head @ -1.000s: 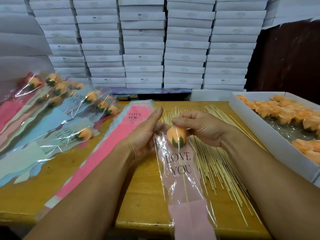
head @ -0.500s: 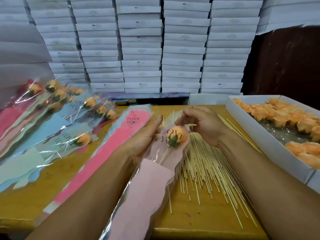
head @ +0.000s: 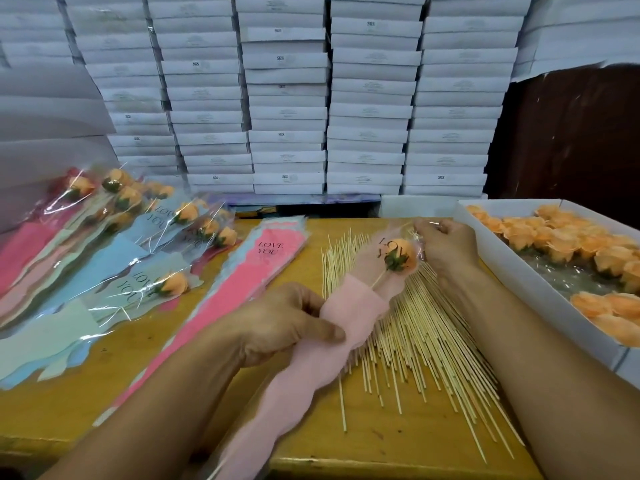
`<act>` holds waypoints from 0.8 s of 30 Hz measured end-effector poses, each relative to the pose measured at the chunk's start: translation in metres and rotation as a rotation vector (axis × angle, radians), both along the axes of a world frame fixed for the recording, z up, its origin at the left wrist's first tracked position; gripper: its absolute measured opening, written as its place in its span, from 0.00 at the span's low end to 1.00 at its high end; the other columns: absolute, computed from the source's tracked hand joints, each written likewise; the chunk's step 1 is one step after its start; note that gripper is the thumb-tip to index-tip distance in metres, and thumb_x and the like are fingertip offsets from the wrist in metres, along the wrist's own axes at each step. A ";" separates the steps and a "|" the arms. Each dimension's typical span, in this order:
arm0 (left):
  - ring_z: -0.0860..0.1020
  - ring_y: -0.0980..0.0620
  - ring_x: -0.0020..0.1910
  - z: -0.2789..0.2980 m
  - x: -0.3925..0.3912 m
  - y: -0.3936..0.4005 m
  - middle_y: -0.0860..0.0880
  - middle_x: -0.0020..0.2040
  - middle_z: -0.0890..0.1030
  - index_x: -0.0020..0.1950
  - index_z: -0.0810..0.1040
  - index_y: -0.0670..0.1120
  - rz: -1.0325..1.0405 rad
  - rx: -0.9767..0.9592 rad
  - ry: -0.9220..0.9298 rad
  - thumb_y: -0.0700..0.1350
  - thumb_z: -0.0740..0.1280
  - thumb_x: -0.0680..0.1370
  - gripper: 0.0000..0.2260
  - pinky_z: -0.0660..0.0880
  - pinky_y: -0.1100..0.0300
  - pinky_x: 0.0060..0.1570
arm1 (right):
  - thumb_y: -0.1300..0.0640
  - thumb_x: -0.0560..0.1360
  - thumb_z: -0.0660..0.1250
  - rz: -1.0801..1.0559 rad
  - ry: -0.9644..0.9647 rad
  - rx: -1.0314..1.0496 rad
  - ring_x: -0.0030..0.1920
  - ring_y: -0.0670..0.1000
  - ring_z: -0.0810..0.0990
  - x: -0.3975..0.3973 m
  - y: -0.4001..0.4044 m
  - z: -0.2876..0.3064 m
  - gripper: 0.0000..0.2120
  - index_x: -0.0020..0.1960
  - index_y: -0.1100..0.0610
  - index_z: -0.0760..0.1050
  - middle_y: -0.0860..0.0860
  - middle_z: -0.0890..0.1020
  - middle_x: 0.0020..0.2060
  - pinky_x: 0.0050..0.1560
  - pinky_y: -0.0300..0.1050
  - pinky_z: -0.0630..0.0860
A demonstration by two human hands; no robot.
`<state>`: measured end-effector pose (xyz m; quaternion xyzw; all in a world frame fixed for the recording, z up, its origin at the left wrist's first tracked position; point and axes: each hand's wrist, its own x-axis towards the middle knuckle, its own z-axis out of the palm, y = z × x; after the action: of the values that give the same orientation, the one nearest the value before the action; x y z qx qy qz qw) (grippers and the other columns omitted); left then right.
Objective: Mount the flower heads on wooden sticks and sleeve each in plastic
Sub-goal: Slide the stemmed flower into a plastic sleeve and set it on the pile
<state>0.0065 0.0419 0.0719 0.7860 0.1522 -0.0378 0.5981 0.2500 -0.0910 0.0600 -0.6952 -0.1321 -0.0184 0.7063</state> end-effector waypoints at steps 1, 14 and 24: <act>0.83 0.45 0.43 -0.002 -0.002 -0.001 0.39 0.47 0.85 0.52 0.84 0.34 -0.001 0.005 -0.002 0.35 0.74 0.73 0.09 0.81 0.55 0.42 | 0.57 0.77 0.71 -0.003 -0.001 -0.004 0.39 0.51 0.79 0.001 0.000 -0.001 0.05 0.45 0.59 0.81 0.49 0.81 0.36 0.41 0.45 0.77; 0.84 0.44 0.39 0.005 -0.001 0.021 0.37 0.48 0.85 0.53 0.81 0.33 0.517 -0.242 -0.315 0.33 0.72 0.75 0.08 0.82 0.53 0.38 | 0.36 0.79 0.62 0.809 0.035 -0.494 0.25 0.47 0.72 -0.098 0.014 0.024 0.26 0.41 0.57 0.82 0.50 0.80 0.27 0.24 0.39 0.64; 0.84 0.46 0.37 0.003 -0.020 0.022 0.41 0.42 0.85 0.53 0.82 0.35 0.629 -0.168 -0.417 0.35 0.72 0.75 0.07 0.80 0.56 0.36 | 0.60 0.80 0.68 1.278 0.113 -0.432 0.24 0.48 0.75 -0.142 0.027 0.007 0.11 0.47 0.69 0.79 0.59 0.78 0.29 0.23 0.35 0.71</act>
<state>-0.0136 0.0635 0.0746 0.6398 0.2574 0.2960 0.6609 0.1076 -0.0641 0.0667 -0.6060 -0.4809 0.4659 0.4295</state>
